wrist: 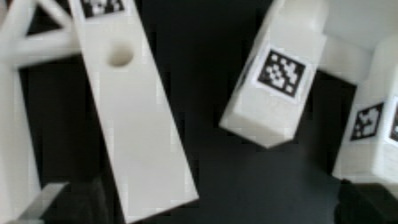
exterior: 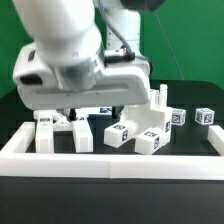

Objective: Assemble chair

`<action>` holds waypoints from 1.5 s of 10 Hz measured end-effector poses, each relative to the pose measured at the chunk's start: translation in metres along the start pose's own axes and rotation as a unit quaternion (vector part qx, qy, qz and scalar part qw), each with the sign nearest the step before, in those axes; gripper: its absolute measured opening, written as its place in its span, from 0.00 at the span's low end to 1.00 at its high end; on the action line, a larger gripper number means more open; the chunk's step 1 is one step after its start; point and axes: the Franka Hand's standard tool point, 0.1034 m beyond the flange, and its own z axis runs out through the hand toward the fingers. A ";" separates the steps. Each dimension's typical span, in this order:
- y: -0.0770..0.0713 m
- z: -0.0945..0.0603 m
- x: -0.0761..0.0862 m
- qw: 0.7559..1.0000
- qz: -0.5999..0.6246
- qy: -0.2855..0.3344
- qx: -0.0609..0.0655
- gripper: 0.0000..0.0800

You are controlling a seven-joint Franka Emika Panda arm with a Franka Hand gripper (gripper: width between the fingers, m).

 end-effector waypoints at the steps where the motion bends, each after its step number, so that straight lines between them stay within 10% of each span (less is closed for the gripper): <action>1: -0.002 0.003 -0.009 0.999 0.036 0.003 0.002 0.81; 7: 0.022 -0.006 0.002 0.961 -0.006 0.269 -0.060 0.81; 15: 0.037 0.003 -0.009 0.957 -0.106 0.255 -0.087 0.81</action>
Offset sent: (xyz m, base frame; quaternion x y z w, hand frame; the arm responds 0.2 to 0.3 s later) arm 0.0000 0.0000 0.0000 0.0000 0.2571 0.0000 0.9664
